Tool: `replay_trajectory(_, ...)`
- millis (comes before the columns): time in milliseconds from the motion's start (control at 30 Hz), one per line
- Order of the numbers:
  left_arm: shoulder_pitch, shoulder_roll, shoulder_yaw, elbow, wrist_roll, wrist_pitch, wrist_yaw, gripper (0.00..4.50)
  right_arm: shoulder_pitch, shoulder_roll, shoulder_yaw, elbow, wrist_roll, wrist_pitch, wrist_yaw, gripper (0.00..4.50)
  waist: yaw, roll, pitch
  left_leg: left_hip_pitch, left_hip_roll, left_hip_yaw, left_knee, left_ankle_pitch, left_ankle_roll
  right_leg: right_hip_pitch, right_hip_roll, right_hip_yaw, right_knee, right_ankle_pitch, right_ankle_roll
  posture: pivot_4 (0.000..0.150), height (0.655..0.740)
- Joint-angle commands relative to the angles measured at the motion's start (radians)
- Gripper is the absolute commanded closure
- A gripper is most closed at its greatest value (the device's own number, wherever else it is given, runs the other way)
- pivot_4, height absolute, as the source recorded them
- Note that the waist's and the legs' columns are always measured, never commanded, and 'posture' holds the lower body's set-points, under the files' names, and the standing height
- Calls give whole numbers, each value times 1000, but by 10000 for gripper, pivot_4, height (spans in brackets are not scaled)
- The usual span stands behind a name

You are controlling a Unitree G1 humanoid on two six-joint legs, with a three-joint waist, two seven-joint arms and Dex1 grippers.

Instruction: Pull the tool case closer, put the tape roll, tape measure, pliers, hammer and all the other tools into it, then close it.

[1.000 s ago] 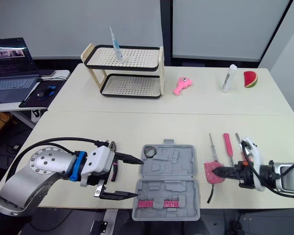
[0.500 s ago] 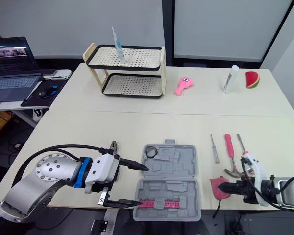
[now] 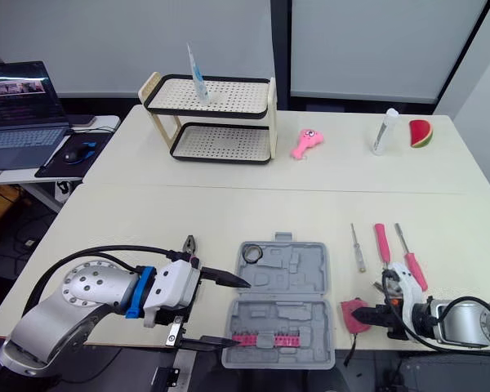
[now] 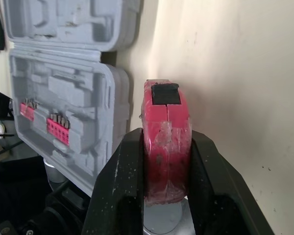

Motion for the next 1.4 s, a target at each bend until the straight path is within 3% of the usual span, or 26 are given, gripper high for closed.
replay_trajectory(33, 1, -2, 1, -35, -9, -29, -4, 0, -15, 23, -18, 2, 3, 29, -5, 36752, 0, 0, 0, 0, 0, 0, 0, 0, 0, 0, 0, 0, 0, 0, 0, 1500, 7290)
replay_trajectory(133, 4, -5, -2, -30, -9, -37, -3, 0, -22, 44, -32, 16, 4, 45, -28, 36752, -1, 0, 0, 0, 0, 0, 0, 0, 0, 0, 0, 0, 0, 0, 0, 1500, 7290)
replay_trajectory(200, 4, -10, -2, -28, -11, -44, 0, 0, -27, 50, -44, 21, 1, 54, -40, 29688, -1, 0, 0, 0, 0, 0, 0, 0, 0, 0, 0, 0, 0, 0, 0, 1500, 7290)
replay_trajectory(567, 20, -20, -5, -1, 4, -83, -1, 0, 40, -54, -186, -8, 83, 149, -1, 11395, 1, 0, 0, 0, 0, 0, 0, 0, 0, 0, 0, 0, 0, 0, 0, 1500, 7290)
replay_trajectory(667, 31, -17, -1, 4, 9, -94, -1, 0, 91, -181, -199, -174, -56, 97, 196, 1783, 1, 4, 0, 0, 0, 0, 0, 0, 0, 0, 0, 0, 0, 0, 0, 1500, 7290)
replay_trajectory(700, 35, -16, 1, 5, 10, -98, -2, 0, 116, -232, -185, -239, -148, 18, 293, 497, 1, 5, 0, 0, 0, 0, 0, 0, 0, 0, 0, 0, 0, 0, 0, 1500, 7290)
replay_trajectory(833, 43, -12, 5, 6, 11, -106, -2, 0, 231, -390, -68, -370, -647, -539, 661, 497, 0, 5, 0, 2, 0, 0, 0, 0, 0, 0, 1, -1, -1, 0, 0, 1500, 7290)
replay_trajectory(933, 43, -13, 1, 3, 15, -110, 0, 0, 245, -407, 47, -288, -972, -985, 825, 497, -1, 4, 0, 2, 0, 0, 0, 0, 0, 1, 1, -2, -1, 0, 0, 1500, 7290)
replay_trajectory(1033, 39, -16, -3, 3, 22, -115, 5, 0, 202, -363, 132, -175, -1151, -1262, 900, 497, 0, 4, 0, 2, -1, 1, 0, 0, 0, 1, 0, -2, -1, 0, 0, 1500, 7290)
replay_trajectory(1167, 49, -16, -5, -7, 28, -118, 14, 0, 172, -298, 179, -63, -1254, -1401, 927, 497, -1, 4, 0, 2, 0, 0, 0, 0, 0, 1, 0, -1, -1, 0, 0, 1500, 7290)
replay_trajectory(1400, 60, -18, -8, -20, 26, -118, 22, 0, 99, -193, 227, 40, -1336, -1418, 938, 497, -2, 4, 0, 3, 0, 0, 0, 0, 0, 3, 0, 0, 0, 0, 0, 1500, 7290)
